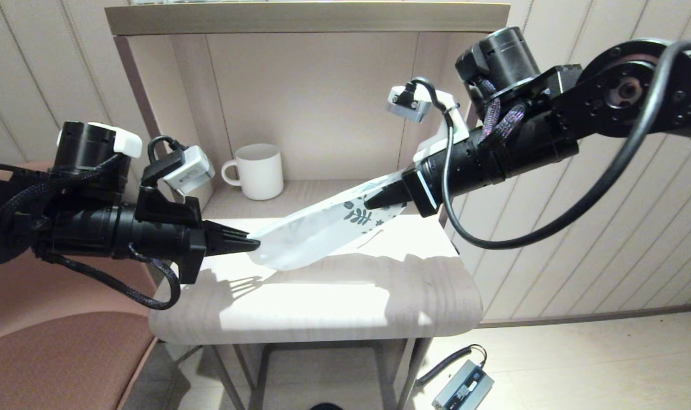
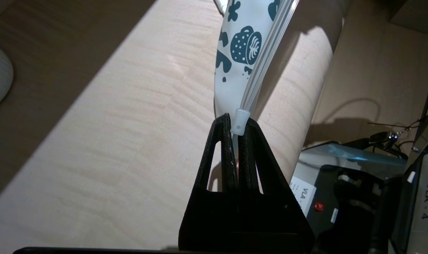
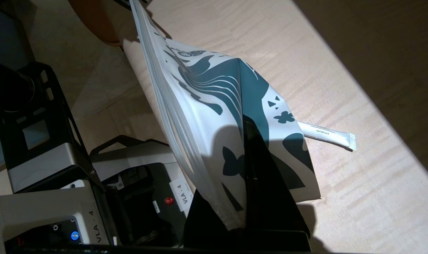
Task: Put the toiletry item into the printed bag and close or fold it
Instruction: Open the storage bag
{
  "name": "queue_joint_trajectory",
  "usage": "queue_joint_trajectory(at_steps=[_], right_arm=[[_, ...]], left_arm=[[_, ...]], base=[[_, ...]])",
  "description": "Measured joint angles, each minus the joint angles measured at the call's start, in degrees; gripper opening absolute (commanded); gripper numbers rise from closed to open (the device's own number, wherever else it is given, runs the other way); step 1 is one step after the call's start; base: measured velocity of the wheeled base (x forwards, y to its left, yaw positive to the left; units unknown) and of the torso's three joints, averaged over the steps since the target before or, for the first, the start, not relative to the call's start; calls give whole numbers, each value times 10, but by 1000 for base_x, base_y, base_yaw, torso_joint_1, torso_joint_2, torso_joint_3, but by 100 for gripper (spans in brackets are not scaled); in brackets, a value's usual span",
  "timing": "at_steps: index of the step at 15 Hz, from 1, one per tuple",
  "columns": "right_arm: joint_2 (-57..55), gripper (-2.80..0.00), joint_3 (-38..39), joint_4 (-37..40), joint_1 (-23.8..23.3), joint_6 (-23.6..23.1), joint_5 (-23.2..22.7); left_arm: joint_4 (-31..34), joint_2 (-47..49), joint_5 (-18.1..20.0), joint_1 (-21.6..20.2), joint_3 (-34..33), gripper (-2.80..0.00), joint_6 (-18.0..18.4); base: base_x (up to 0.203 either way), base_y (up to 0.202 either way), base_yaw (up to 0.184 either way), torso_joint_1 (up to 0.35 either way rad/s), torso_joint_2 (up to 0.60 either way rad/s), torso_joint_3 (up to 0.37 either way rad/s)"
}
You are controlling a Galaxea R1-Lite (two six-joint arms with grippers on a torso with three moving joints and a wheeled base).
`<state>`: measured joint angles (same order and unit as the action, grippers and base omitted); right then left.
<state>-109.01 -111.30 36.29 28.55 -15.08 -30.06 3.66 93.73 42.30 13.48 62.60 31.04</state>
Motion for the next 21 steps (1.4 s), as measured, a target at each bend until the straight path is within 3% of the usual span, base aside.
queue_joint_trajectory(at_steps=[21], right_arm=[[7,-280,2,2,1,0,-1]], left_arm=[[0,-7,26,-11,14,-280,3]], base=[[0,0,0,0,0,0]])
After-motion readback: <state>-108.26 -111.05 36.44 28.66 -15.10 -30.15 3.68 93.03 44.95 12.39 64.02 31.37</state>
